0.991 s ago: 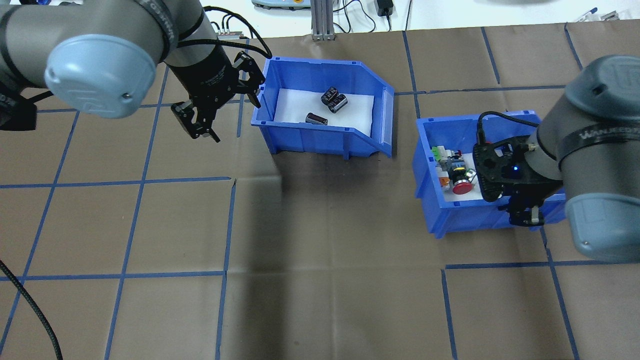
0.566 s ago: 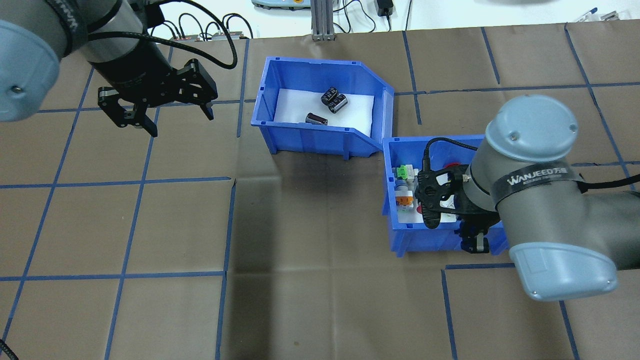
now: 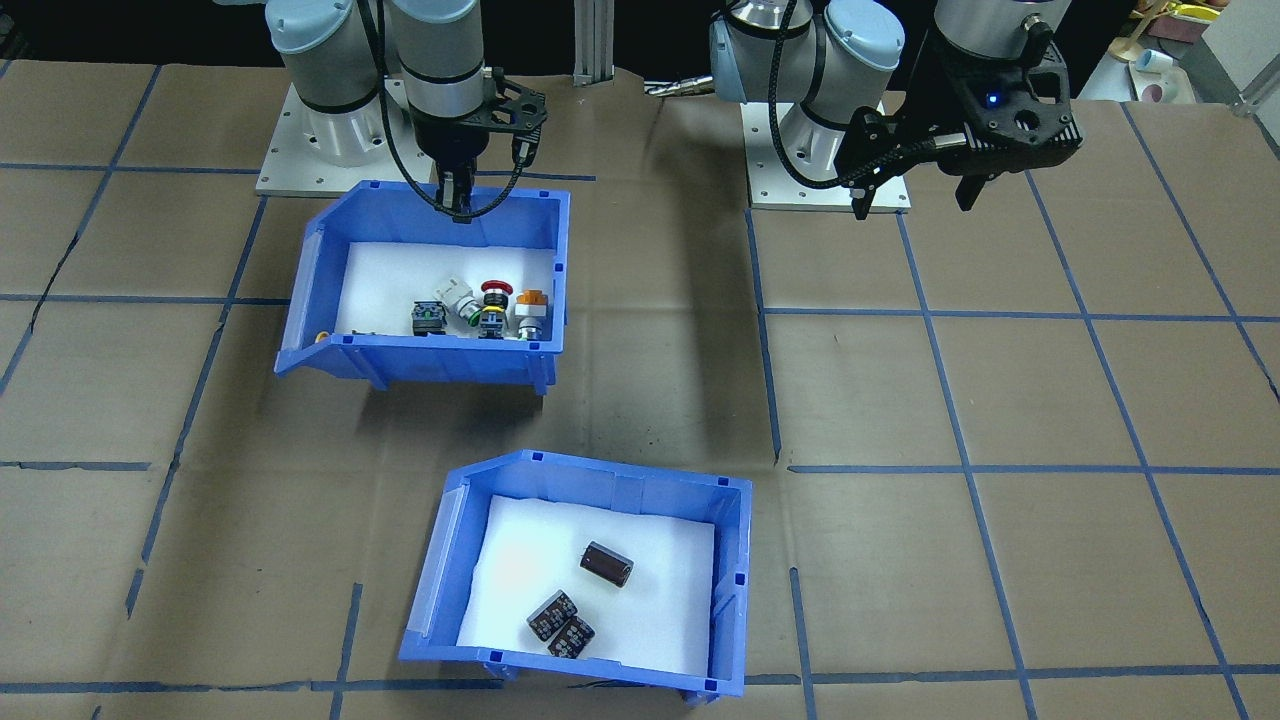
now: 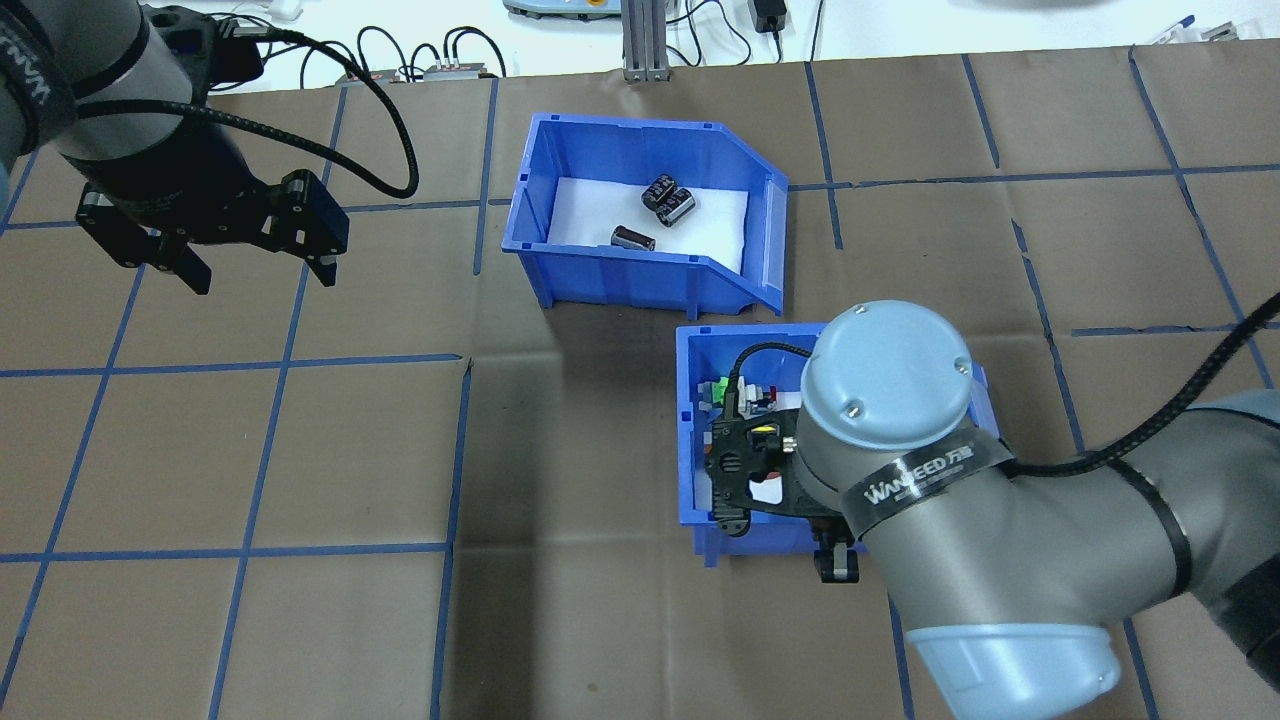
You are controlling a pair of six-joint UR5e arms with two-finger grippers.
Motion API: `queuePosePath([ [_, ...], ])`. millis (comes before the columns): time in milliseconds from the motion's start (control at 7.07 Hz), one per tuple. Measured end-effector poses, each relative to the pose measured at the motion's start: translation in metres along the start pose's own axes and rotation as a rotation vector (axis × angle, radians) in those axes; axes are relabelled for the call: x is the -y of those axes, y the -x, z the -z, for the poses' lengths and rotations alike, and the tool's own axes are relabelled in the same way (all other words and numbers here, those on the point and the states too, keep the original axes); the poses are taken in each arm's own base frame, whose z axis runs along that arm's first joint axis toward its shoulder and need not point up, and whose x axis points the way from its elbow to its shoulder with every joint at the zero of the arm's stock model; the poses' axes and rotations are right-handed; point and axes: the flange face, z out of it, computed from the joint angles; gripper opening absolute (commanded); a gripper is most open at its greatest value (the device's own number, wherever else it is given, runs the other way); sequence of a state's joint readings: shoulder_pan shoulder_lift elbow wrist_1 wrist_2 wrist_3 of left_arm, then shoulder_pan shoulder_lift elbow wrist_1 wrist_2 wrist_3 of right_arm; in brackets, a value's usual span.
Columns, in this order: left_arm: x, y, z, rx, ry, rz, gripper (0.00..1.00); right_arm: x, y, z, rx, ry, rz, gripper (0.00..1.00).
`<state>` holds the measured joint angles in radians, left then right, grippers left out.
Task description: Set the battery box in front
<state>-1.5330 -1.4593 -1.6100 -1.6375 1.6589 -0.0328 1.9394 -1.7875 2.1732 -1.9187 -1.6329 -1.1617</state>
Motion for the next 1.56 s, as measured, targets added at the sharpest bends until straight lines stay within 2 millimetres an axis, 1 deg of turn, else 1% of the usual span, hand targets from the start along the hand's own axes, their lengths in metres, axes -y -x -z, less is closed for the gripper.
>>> queuePosePath([
  [283, -0.003, 0.000, -0.002, 0.001, 0.002, -0.001, 0.99, 0.049, 0.015, -0.014, -0.050, -0.019, 0.022, 0.05],
  [425, -0.002, -0.001, -0.003, -0.004, 0.003, 0.002, 0.99, 0.068, 0.022, -0.021, -0.069, -0.030, 0.026, 0.06],
  [566, 0.000, -0.005, -0.004, -0.041, 0.005, 0.002, 0.99, 0.078, 0.026, -0.026, -0.076, -0.038, 0.015, 0.08],
  [708, 0.001, -0.010, -0.005, -0.088, 0.007, -0.001, 0.99, 0.082, 0.028, -0.028, -0.073, -0.042, 0.005, 0.14],
  [849, 0.001, -0.012, -0.005, -0.116, 0.007, -0.010, 0.99, 0.083, 0.029, -0.030, -0.066, -0.042, -0.002, 0.48],
  [991, -0.001, -0.014, -0.004, -0.128, 0.004, -0.035, 0.99, 0.083, 0.031, -0.033, -0.058, -0.039, -0.009, 0.99],
  [1274, -0.009, -0.014, -0.003, -0.133, -0.001, -0.071, 0.99, 0.079, 0.037, -0.045, -0.039, -0.029, -0.013, 1.00],
  [1415, -0.012, -0.014, -0.005, -0.128, 0.002, -0.075, 0.99, 0.078, 0.033, -0.041, -0.047, -0.033, -0.019, 1.00],
  [1557, -0.014, -0.014, -0.008, -0.123, 0.006, -0.076, 0.99, 0.079, 0.023, -0.026, -0.067, -0.044, -0.031, 1.00],
])
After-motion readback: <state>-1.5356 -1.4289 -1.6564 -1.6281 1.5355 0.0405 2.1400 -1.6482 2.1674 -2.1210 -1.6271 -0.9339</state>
